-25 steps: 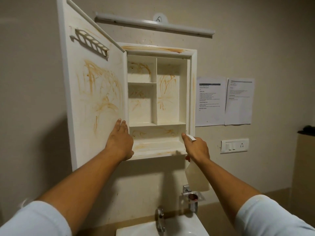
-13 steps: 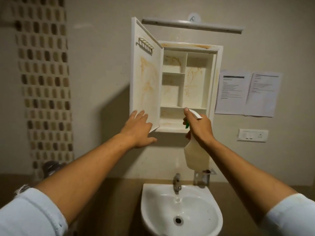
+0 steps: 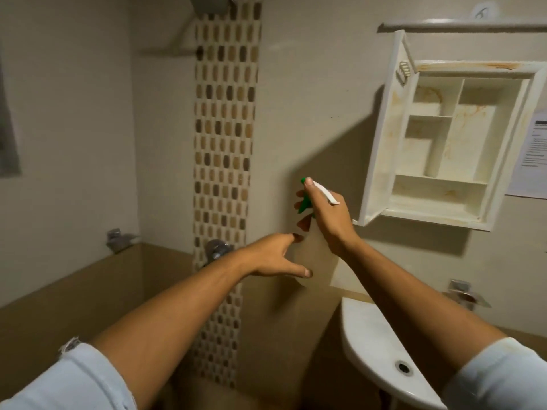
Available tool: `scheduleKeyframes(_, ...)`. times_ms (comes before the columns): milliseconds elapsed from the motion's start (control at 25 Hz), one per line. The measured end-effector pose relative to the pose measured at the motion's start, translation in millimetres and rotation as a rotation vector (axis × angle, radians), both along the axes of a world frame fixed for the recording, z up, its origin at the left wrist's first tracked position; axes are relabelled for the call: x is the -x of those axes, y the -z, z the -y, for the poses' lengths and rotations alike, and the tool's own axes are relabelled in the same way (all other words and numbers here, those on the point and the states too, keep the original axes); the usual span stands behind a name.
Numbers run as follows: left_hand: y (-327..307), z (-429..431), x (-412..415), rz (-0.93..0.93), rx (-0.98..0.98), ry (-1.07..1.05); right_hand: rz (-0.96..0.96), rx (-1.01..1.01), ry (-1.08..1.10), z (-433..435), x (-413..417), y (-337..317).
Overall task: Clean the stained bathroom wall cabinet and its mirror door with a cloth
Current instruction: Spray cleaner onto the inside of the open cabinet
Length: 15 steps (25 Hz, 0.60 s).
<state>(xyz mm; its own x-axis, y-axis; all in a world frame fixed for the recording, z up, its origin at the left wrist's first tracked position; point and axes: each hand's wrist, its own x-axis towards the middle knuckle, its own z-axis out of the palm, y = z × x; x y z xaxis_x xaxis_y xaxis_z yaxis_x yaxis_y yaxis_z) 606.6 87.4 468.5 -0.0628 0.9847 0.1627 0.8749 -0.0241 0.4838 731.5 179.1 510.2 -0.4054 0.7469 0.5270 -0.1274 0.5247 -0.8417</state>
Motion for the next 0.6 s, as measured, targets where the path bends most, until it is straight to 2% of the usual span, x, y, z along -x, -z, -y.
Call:
scheduleKeyframes(160, 29.1, 52.5, 119.9, 0.181, -0.021, -0.044, 0.017, 0.033, -0.118, 54.8, 123.9, 18.2)
scheduleKeyframes(320, 63.4, 94.8, 233.2, 0.279, -0.044, -0.113, 0.1, 0.087, -0.206, 91.2, 231.4, 42.5)
scheduleKeyframes(480, 101.1, 132.7, 320.9, 0.36, -0.042, -0.235, 0.349, 0.079, -0.259, 109.6, 314.8, 88.9)
scheduleKeyframes(600, 134.8, 145.2, 361.0, 0.328, -0.055, -0.319, 0.574, 0.097, -0.266, 102.6, 352.1, 126.8)
